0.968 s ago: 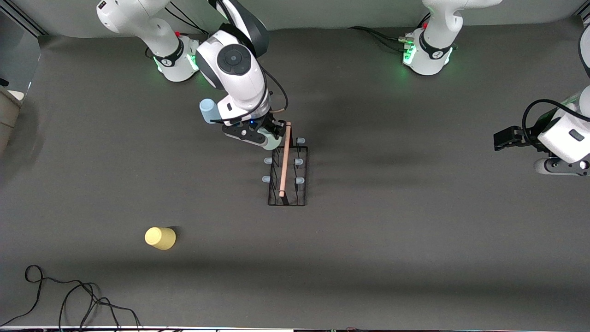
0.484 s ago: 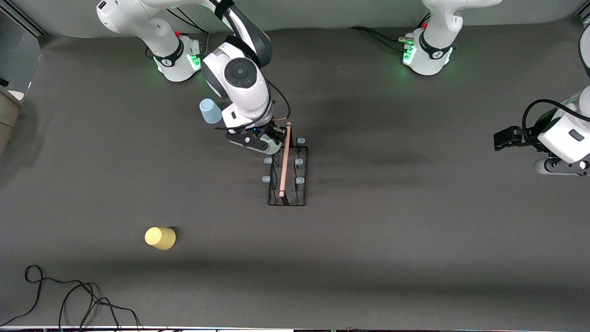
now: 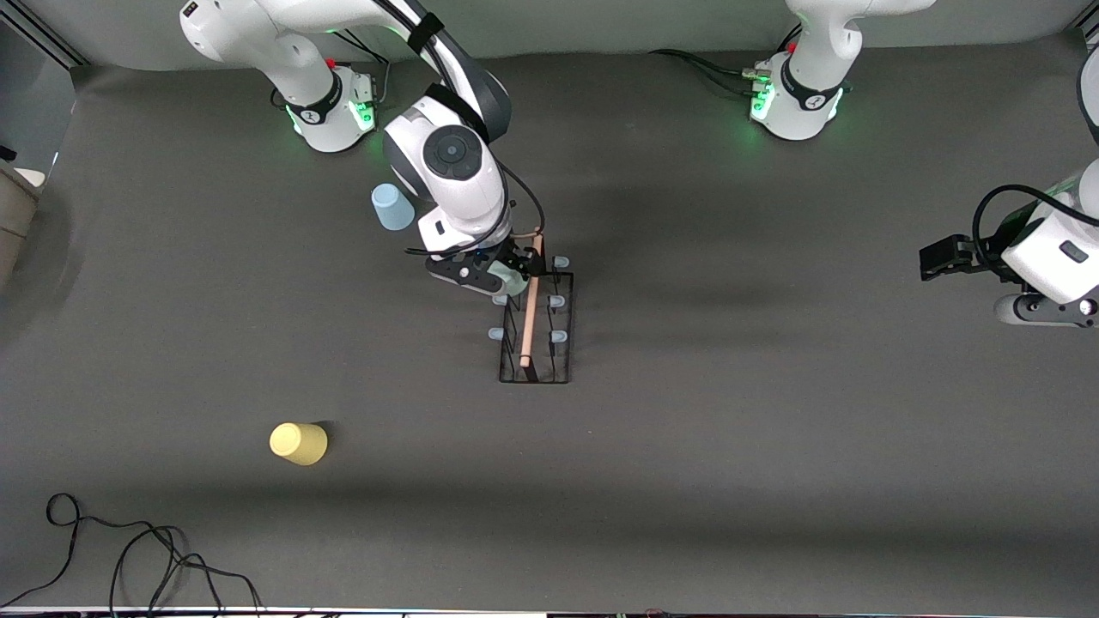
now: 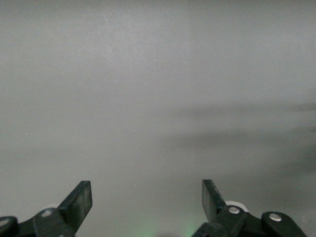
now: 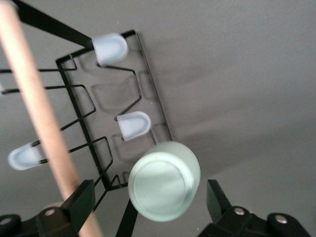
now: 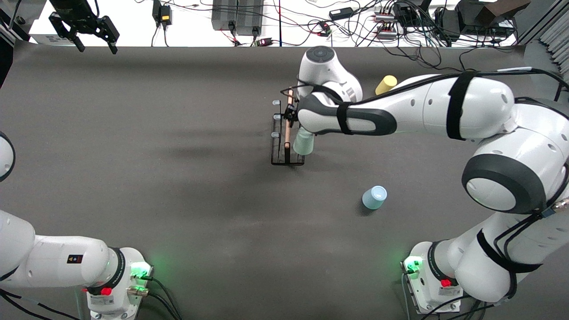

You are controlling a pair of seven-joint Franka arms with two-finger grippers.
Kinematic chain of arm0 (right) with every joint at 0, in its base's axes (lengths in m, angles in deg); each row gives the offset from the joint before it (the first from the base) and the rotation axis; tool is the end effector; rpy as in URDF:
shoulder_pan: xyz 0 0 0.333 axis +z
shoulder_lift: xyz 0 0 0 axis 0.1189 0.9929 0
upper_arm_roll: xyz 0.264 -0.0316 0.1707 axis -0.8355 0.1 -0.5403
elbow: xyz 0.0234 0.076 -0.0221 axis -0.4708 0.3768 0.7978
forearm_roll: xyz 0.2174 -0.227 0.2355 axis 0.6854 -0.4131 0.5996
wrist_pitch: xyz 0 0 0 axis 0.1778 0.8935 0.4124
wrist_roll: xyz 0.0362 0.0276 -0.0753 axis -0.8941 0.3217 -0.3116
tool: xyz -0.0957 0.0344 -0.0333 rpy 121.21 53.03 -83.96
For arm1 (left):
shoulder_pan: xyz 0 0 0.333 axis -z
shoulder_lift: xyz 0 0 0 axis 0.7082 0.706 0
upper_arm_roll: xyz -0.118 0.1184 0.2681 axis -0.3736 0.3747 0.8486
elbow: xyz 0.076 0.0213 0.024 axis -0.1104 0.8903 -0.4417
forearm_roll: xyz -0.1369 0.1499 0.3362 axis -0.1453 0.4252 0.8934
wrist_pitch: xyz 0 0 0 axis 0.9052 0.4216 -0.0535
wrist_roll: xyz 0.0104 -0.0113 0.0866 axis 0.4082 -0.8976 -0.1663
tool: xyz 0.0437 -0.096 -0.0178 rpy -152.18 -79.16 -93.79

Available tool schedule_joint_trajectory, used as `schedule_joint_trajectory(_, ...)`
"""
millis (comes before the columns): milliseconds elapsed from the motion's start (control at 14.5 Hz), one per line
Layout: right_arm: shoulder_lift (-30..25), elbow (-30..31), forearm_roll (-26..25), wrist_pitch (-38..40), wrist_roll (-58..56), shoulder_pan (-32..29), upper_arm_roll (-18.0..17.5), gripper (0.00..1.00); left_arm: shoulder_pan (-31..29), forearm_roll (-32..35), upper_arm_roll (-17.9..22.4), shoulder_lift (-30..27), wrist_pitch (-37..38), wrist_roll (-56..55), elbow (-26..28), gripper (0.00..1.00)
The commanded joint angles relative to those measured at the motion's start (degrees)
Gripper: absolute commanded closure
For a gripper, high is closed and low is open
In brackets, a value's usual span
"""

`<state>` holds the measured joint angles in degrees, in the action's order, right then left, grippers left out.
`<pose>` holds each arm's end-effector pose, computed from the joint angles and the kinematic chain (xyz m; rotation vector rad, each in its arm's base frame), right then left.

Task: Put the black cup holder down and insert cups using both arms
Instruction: 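Carry the green cup with the right gripper onto a rack peg, then release the green cup and reach the right gripper to the yellow cup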

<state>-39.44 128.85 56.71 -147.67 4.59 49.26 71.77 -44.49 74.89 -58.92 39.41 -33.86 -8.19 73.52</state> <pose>0.4600 0.4179 0.3400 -3.0625 0.6042 0.0362 0.5862 -0.0238 0.5699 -3.0971 0.0807 0.1858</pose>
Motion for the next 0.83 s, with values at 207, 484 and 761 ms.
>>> schedule_joint_trajectory(207, -2.30, -18.90, -0.28, 25.07, -8.90, -0.51, 6.15, 0.00, 0.10, -0.62, 0.20, -1.84, 0.19, -0.11, 1.49, 0.01)
schedule_joint_trajectory(484, -2.22, -19.62, -0.02, 24.99, -32.61, -0.60, 18.71, 0.00, 0.10, -0.62, 0.20, -1.84, 0.19, -0.11, 1.49, 0.01)
schedule_joint_trajectory(761, 1.29, -23.03, 1.38, 23.51, -58.37, -9.26, 24.46, 0.00, 0.10, -0.62, 0.20, -1.84, 0.19, -0.11, 1.49, 0.01)
